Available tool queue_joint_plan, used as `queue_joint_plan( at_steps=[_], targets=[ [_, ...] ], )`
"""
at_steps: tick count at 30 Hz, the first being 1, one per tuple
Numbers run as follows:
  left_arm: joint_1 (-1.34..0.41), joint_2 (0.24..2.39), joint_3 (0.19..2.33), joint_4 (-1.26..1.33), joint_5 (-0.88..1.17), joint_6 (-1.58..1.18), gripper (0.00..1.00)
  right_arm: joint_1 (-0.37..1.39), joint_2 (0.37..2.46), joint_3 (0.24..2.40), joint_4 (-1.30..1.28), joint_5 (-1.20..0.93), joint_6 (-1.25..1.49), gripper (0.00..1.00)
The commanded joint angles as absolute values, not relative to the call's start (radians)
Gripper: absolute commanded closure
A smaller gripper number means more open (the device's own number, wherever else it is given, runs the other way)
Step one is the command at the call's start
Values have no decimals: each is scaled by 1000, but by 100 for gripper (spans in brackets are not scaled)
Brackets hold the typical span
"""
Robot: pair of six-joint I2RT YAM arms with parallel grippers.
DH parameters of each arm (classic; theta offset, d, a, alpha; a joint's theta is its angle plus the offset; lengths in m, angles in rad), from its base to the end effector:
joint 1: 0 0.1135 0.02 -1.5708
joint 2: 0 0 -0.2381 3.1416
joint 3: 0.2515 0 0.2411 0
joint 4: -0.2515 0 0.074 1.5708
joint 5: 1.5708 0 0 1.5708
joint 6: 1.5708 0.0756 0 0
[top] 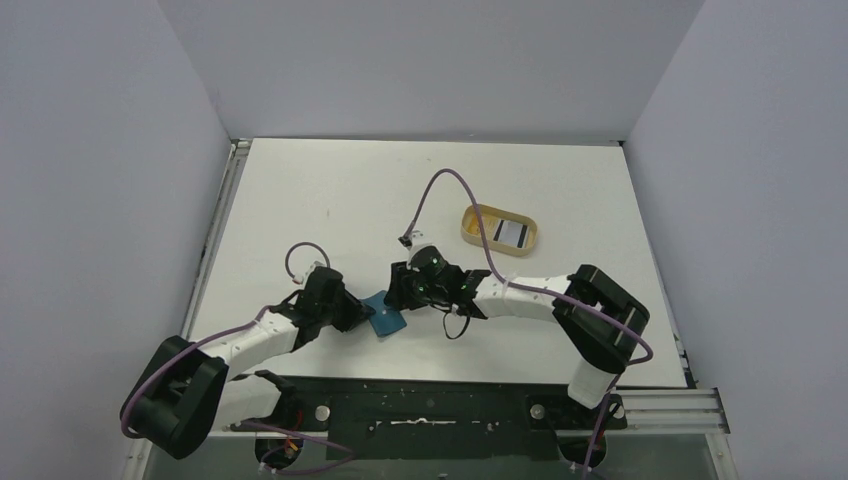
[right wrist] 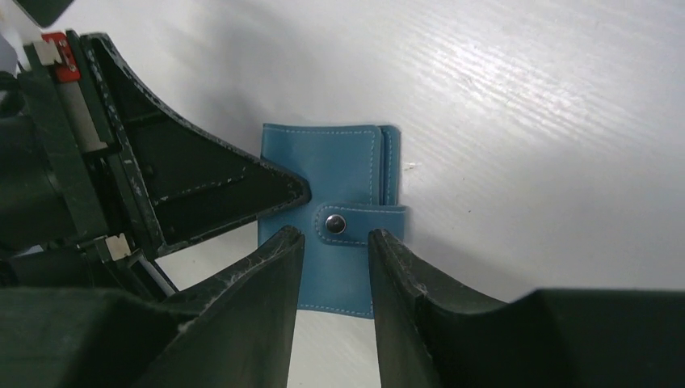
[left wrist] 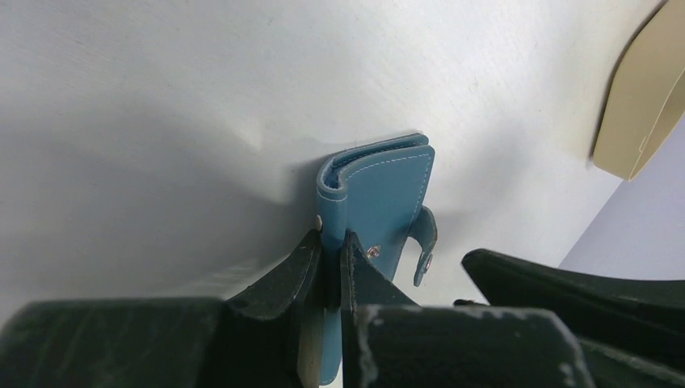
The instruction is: Take the credit cards out of the card holder
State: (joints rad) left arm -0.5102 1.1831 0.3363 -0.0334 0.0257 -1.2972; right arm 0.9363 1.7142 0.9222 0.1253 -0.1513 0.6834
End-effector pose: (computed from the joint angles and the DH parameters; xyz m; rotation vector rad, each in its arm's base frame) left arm 0.1953 -0.1115 0.0834 -0.9973 2.4339 -0.7642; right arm 0.2147 0.3109 0.1331 -0.3969 2.4100 0.9859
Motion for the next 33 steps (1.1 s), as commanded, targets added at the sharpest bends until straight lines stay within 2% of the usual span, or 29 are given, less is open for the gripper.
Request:
queue_joint_plan(
  at_steps=[1, 12, 33],
  targets=[
    [-498, 1212, 357, -81, -15, -1264, 100, 954, 1731, 959, 112, -112, 660, 66],
    [-492, 1216, 355, -81, -9, -1262, 100, 967, 1785, 982, 113, -120, 658, 70],
    [-485, 1229, 347, -68, 0, -1258, 100, 969, 1837, 1012, 107, -125, 649, 70]
  ],
)
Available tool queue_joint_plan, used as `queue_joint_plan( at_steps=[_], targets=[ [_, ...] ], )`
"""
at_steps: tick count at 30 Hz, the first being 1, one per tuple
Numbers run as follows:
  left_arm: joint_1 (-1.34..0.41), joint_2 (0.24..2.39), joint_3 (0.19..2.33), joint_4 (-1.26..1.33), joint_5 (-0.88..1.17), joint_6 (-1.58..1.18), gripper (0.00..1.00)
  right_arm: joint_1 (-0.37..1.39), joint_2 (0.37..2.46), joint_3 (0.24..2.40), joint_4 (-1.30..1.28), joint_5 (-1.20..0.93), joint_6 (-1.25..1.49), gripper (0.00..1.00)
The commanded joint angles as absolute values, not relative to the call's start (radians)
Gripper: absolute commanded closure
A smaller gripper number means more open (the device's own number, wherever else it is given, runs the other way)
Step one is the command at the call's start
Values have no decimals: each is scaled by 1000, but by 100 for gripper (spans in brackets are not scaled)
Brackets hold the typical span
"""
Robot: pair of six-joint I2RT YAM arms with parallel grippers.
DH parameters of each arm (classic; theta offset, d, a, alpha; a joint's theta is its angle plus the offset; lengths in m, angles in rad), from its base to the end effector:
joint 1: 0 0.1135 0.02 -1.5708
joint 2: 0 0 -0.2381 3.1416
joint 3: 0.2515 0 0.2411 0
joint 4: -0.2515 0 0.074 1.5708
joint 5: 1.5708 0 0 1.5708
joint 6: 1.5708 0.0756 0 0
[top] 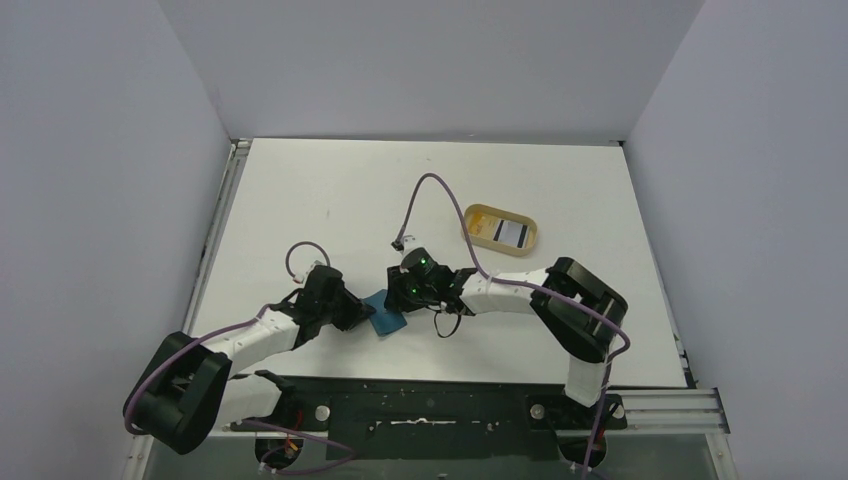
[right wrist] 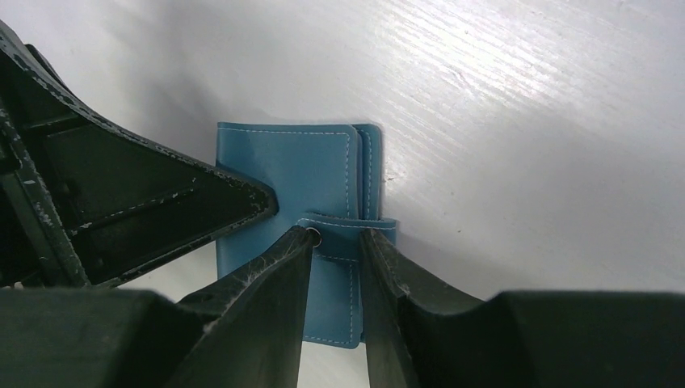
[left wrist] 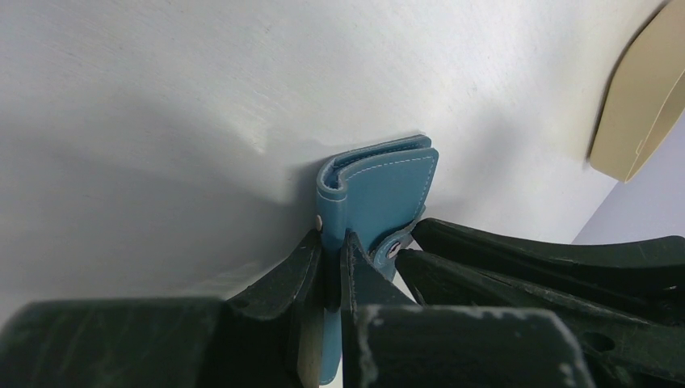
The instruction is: Take the credit cards out of the card holder
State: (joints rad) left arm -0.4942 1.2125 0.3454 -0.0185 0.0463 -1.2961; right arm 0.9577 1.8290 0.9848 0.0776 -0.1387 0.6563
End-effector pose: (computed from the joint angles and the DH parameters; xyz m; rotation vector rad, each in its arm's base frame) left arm 0.1990 -0.1112 0.0815 -1.0111 2.4411 -0.7736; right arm 0.2147 0.3233 0.1058 -0.4544 2.4937 0.8999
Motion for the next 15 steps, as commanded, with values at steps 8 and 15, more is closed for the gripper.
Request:
queue_joint_plan(
  at_steps=[8, 15],
  targets=[
    [-483, 1233, 347, -64, 0, -1258, 100, 976, 1860, 1016, 112, -135, 654, 70],
    [-481, 1240, 346, -58, 0, -1257, 100, 990, 1886, 1039, 90, -164, 652, 70]
  ],
)
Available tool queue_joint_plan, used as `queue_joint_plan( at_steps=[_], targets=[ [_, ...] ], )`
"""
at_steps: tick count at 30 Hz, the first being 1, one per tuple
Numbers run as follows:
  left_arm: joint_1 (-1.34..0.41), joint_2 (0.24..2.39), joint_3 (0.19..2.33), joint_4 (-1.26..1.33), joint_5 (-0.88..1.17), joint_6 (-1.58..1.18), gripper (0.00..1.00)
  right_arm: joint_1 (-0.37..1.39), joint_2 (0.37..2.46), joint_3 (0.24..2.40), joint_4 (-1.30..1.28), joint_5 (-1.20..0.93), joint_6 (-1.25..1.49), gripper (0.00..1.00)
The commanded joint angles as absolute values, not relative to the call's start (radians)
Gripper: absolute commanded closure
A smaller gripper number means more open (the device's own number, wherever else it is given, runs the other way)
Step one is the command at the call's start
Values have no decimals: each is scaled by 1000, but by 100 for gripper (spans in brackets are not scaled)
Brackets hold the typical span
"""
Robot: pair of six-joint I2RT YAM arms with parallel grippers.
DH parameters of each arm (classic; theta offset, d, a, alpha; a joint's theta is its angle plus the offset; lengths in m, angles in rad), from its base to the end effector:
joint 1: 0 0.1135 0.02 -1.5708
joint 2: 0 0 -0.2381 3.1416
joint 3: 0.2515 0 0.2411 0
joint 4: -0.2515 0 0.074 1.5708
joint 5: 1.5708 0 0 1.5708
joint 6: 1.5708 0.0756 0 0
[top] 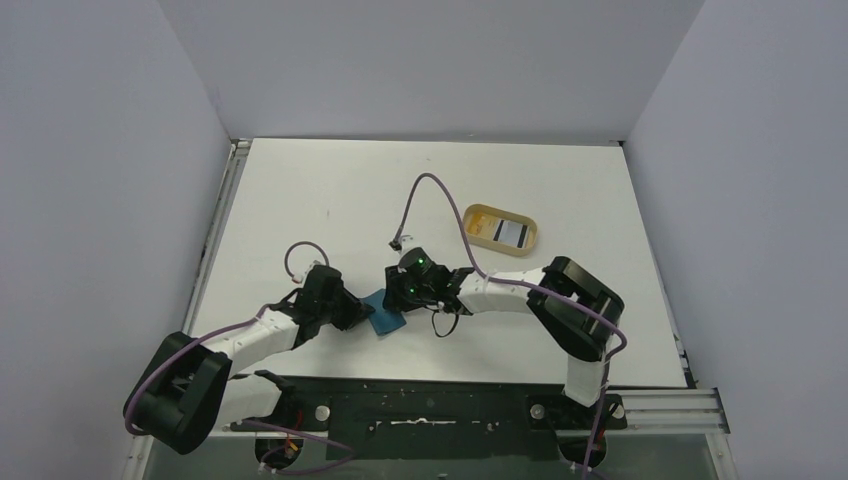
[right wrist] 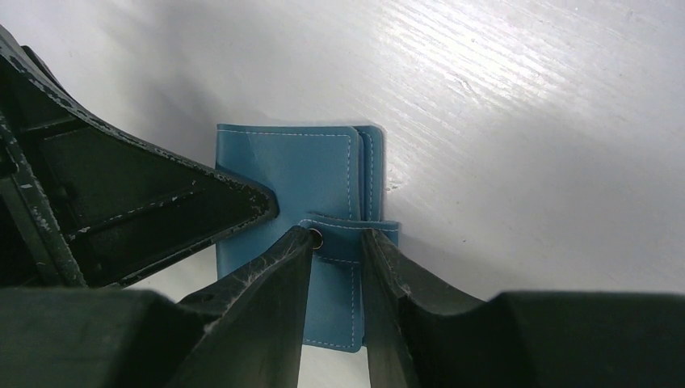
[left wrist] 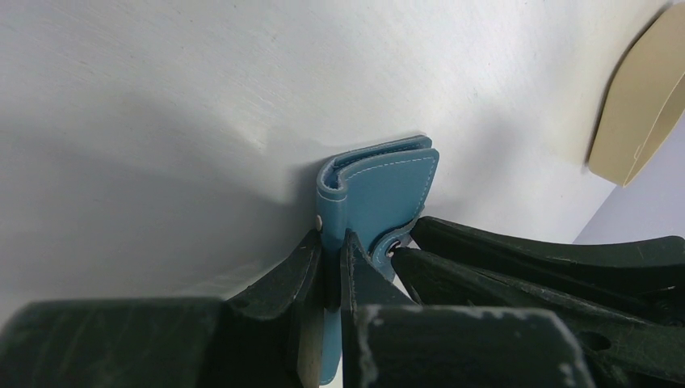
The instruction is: Take the credit cards out of the card holder
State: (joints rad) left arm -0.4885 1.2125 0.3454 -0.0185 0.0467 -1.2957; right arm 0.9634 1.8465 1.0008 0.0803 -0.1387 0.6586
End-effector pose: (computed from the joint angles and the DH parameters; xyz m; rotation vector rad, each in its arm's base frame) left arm 0.1996 -0.1101 0.0815 -1.0170 2.4375 -0.7720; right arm 0.2151 0.3278 0.1045 -0.4588 2.4935 0.9039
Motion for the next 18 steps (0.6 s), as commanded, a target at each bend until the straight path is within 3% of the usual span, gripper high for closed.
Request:
queue_joint_plan(
  at_steps=[1, 18],
  targets=[
    [-480, 1240, 347, -57, 0, -1255, 100, 992, 1893, 1046, 83, -169, 651, 70],
    [-451, 1277, 386, -51, -15, -1194, 100, 1031, 1996, 1162, -145, -196, 603, 70]
  ],
)
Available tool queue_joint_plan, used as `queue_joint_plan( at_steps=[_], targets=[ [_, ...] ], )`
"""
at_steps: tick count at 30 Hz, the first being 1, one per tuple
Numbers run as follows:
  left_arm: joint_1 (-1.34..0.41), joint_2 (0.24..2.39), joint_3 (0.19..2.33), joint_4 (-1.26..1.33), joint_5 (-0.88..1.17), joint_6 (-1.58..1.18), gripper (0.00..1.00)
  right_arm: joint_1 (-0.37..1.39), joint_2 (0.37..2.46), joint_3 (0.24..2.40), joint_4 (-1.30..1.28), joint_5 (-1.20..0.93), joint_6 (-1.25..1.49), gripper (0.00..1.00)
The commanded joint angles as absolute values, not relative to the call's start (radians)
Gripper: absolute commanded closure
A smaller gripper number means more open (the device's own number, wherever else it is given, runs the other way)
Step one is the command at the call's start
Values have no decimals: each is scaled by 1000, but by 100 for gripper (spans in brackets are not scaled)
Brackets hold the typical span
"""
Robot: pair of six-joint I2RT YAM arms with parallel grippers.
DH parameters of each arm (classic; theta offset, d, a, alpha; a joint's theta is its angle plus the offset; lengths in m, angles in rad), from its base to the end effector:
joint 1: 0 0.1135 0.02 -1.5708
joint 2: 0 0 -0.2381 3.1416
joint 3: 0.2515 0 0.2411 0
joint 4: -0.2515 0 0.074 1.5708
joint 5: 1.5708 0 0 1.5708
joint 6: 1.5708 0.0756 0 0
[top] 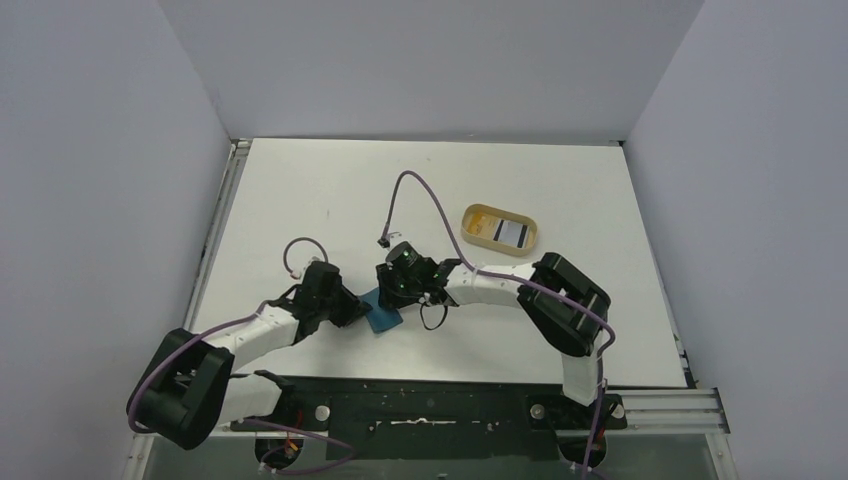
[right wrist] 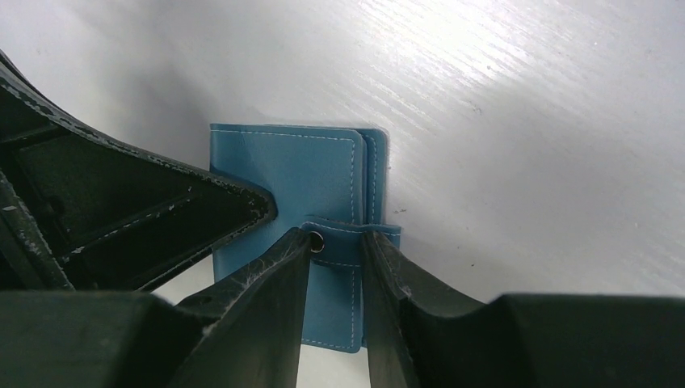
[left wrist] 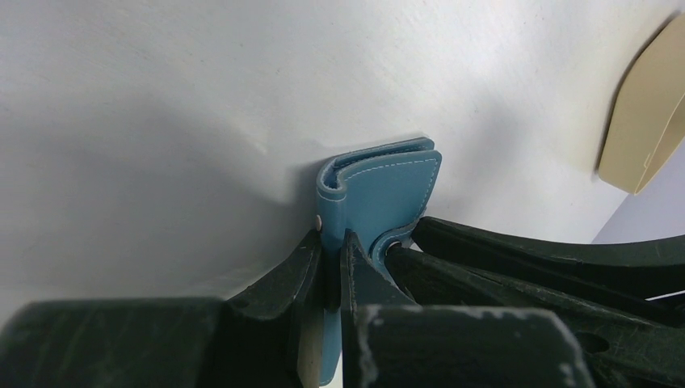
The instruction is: Take the credit cards out of the card holder
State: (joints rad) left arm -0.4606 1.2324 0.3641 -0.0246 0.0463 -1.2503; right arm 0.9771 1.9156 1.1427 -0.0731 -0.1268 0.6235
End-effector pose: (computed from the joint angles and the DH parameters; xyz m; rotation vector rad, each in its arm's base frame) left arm 0.2057 -0.1060 0.0822 -0.9931 2.4391 -0.7408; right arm 0.2205 0.3438 0.1060 -0.5195 2.5515 0.8233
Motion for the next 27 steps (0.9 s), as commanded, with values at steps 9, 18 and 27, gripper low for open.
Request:
queue_joint_plan(
  at_steps=[9, 18, 27],
  targets=[
    [-445, 1346, 408, -31, -77, -1128, 100, 1033, 2053, 1192, -191, -277, 603, 71],
    [-436, 1386, 411, -15, -81, -1097, 100, 994, 1955, 1124, -44, -328, 623, 59],
    [-399, 1426, 435, -15, -36, -1073, 100, 1018, 1885, 1167, -198, -164, 428, 58]
  ],
)
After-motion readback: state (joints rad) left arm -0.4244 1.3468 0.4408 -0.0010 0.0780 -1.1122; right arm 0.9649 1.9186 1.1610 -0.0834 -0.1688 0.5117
